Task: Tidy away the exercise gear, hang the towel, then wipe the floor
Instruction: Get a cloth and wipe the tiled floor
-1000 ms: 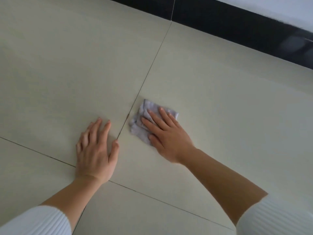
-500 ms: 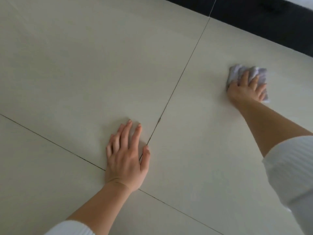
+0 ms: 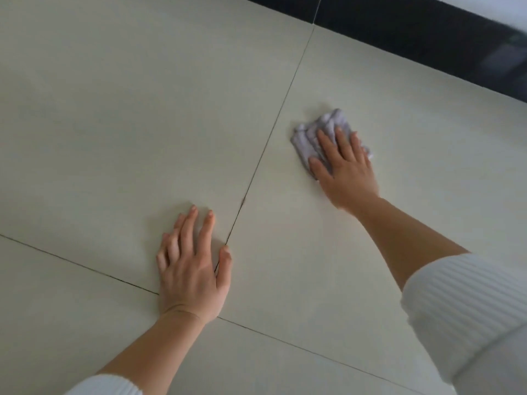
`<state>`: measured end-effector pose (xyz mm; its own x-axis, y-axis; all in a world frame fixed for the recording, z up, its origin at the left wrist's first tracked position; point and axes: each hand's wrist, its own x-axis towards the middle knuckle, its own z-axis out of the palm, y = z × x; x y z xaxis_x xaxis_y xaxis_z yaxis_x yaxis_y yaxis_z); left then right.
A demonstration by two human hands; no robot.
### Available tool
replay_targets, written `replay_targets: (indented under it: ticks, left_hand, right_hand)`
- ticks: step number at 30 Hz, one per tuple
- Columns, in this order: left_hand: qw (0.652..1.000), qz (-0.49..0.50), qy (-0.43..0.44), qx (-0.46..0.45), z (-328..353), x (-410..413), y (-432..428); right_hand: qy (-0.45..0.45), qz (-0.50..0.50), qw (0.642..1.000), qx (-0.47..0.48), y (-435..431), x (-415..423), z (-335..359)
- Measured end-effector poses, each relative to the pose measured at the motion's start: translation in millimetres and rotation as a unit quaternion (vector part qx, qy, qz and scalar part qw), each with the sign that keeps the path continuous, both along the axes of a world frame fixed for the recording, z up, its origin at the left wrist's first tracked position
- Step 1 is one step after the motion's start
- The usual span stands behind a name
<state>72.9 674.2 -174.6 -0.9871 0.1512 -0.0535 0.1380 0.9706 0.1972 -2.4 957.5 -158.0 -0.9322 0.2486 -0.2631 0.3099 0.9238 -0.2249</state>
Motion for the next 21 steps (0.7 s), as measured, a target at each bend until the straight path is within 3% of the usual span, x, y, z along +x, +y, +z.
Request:
replay_targets:
  ticks: [4, 6, 11, 16, 21]
  left_hand:
    - [1.0, -0.003, 0.001, 0.005, -1, 0, 1]
    - [1.0, -0.01, -0.002, 0.009, -2, 1, 1]
    - [0.999, -0.017, -0.013, 0.036, 1, 2, 2]
    - [0.997, -0.037, -0.015, 0.06, 6, 4, 1]
    - [0.997, -0.034, -0.02, 0.065, 5, 4, -1]
  right_hand:
    - [-0.024, -0.244, 0.969, -0.002, 34, 69, 5]
    - [-0.035, -0.281, 0.959, -0.011, 21, 90, 9]
    - [-0.037, -0.108, 0.992, -0.044, -80, 147, 18]
    - [-0.073, 0.054, 0.994, -0.053, -145, 237, 30]
    - [-0.066, 0.088, 0.994, 0.01, -129, 328, 25]
